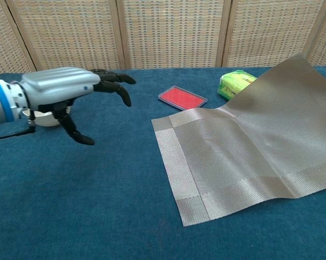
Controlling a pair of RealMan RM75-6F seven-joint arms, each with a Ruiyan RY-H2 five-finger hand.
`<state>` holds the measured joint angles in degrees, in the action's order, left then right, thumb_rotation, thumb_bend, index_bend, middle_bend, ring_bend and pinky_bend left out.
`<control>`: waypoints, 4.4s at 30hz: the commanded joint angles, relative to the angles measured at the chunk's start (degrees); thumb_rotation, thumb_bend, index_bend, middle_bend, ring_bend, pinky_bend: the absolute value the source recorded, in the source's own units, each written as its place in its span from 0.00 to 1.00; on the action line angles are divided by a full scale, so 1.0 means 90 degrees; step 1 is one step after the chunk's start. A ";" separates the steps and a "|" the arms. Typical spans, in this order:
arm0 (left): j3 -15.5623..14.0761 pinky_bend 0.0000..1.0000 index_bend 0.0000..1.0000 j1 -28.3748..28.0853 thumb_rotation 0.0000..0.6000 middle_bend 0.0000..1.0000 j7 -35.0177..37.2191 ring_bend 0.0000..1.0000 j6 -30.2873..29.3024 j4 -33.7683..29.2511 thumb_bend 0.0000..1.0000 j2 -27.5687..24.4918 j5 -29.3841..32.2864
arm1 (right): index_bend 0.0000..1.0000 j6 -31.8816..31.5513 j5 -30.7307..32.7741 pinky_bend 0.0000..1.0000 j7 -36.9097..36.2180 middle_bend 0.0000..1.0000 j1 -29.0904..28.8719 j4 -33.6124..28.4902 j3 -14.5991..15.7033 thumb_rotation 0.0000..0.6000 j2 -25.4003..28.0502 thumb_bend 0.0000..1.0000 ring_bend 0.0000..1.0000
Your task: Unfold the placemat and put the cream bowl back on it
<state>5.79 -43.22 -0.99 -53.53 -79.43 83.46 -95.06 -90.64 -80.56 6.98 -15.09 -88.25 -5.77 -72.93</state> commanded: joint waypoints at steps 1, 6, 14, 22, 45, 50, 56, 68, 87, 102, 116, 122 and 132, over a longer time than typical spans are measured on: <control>0.0065 0.00 0.28 -0.0465 1.00 0.00 -0.0158 0.00 0.0290 0.0618 0.00 0.0632 -0.0163 | 0.00 -0.0098 -0.0082 0.00 -0.0026 0.00 0.0069 0.0157 -0.0002 1.00 -0.0192 0.00 0.00; 0.0036 0.00 0.32 -0.0905 1.00 0.00 0.0081 0.00 0.0346 0.1549 0.00 0.1346 -0.0334 | 0.00 -0.0191 -0.0169 0.00 -0.0067 0.00 0.0143 0.0263 -0.0071 1.00 -0.0294 0.00 0.00; -0.0225 0.00 0.33 -0.1540 1.00 0.00 0.0398 0.00 0.0410 0.2816 0.00 0.2352 -0.0682 | 0.00 -0.0184 -0.0217 0.00 -0.0304 0.00 0.0238 0.0253 -0.0187 1.00 -0.0208 0.00 0.00; -0.0365 0.00 0.34 -0.1800 1.00 0.00 0.0353 0.00 0.0490 0.3181 0.00 0.2755 -0.0618 | 0.00 -0.0128 -0.0250 0.00 -0.0283 0.00 0.0319 0.0145 -0.0245 1.00 -0.0128 0.00 0.00; -0.0598 0.00 0.35 -0.2034 1.00 0.00 0.0484 0.00 0.0465 0.3863 0.00 0.3254 -0.0351 | 0.00 -0.0114 -0.0342 0.00 -0.0284 0.00 0.0473 -0.0063 -0.0407 1.00 0.0005 0.00 0.00; -0.0620 0.00 0.36 -0.2092 1.00 0.00 0.0491 0.00 0.0467 0.3842 0.16 0.3254 -0.0327 | 0.00 -0.0108 -0.0366 0.00 -0.0305 0.00 0.0499 -0.0106 -0.0420 1.00 0.0031 0.00 0.00; -0.0620 0.00 0.36 -0.2134 1.00 0.00 0.0456 0.00 0.0509 0.3793 0.37 0.3238 -0.0257 | 0.00 -0.0086 -0.0399 0.00 -0.0307 0.00 0.0518 -0.0137 -0.0421 1.00 0.0052 0.00 0.00; -0.0571 0.00 0.37 -0.2176 1.00 0.00 0.0350 0.00 0.0538 0.3751 0.43 0.3233 -0.0092 | 0.00 -0.0077 -0.0451 0.00 -0.0381 0.00 0.0559 -0.0185 -0.0452 1.00 0.0105 0.00 0.00; -0.0436 0.00 0.38 -0.2289 1.00 0.00 0.0235 0.00 0.0548 0.3592 0.43 0.3191 0.0093 | 0.00 -0.0068 -0.0516 0.00 -0.0404 0.00 0.0608 -0.0278 -0.0471 1.00 0.0175 0.00 0.00; -0.0442 0.00 0.44 -0.2291 1.00 0.00 0.0207 0.00 0.0624 0.3636 0.49 0.3260 0.0201 | 0.00 -0.0062 -0.0567 0.00 -0.0391 0.00 0.0627 -0.0314 -0.0466 1.00 0.0191 0.00 0.00; -0.0421 0.00 0.65 -0.2262 1.00 0.00 0.0240 0.00 0.0527 0.3784 0.53 0.3403 0.0248 | 0.00 -0.0084 -0.0634 0.00 -0.0453 0.00 0.0651 -0.0353 -0.0461 1.00 0.0228 0.00 0.00; -0.0427 0.00 0.71 -0.2232 1.00 0.00 0.0250 0.00 0.0416 0.3772 0.53 0.3392 0.0232 | 0.00 -0.0087 -0.0666 0.00 -0.0471 0.00 0.0657 -0.0361 -0.0454 1.00 0.0234 0.00 0.00; -0.0820 0.00 0.73 -0.1737 1.00 0.00 0.0199 0.00 -0.0297 0.2857 0.53 0.2536 -0.0042 | 0.00 0.0100 -0.0558 0.00 -0.0438 0.00 0.0603 -0.0257 -0.0454 1.00 0.0174 0.00 0.00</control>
<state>-0.08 -60.48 0.81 -54.04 -51.03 108.98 -94.28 -89.85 -85.70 2.97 -9.58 -90.66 -9.79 -71.29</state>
